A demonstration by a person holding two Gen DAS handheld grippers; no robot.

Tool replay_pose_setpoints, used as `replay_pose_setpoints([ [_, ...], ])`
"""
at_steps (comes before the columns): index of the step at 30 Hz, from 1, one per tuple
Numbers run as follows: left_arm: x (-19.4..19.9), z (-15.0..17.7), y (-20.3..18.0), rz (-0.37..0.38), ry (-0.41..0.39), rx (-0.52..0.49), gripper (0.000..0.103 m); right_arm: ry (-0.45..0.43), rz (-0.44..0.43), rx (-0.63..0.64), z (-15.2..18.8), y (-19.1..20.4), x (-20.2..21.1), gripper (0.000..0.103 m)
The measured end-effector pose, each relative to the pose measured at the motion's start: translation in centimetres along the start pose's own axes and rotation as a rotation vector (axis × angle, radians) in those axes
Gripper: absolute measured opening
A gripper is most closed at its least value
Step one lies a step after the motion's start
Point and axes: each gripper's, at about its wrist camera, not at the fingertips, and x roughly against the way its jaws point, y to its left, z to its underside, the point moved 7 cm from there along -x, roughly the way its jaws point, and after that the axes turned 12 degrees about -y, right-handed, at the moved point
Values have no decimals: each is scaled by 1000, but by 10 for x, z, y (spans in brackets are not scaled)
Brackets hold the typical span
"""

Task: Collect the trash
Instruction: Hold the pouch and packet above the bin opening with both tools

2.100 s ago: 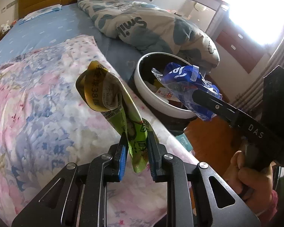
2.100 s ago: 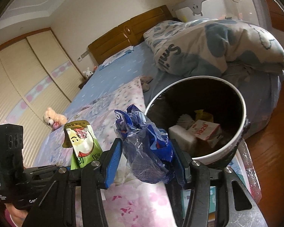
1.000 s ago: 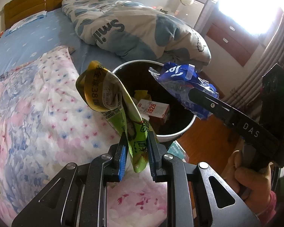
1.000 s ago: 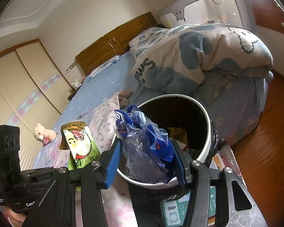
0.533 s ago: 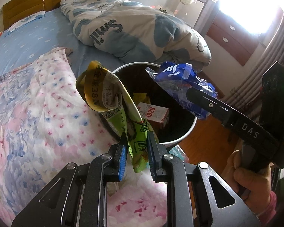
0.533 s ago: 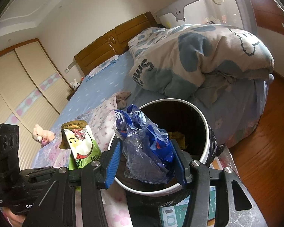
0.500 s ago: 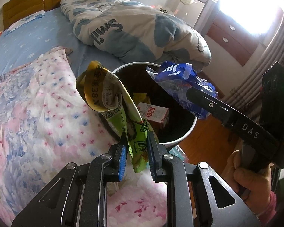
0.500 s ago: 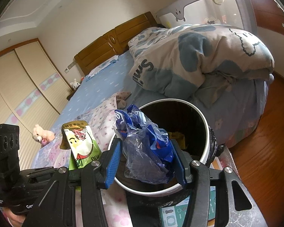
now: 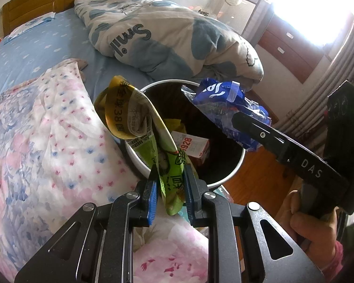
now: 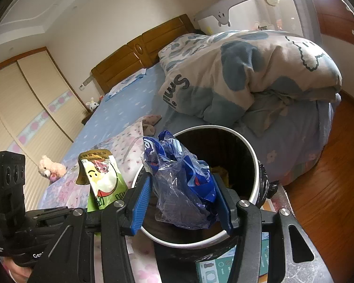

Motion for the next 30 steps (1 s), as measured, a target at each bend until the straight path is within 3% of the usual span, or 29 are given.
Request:
replay_pose_setpoints([
  [30,-15,-10,-3,-5,9,8,18,3,14,-2,-6,-10,-3,51],
])
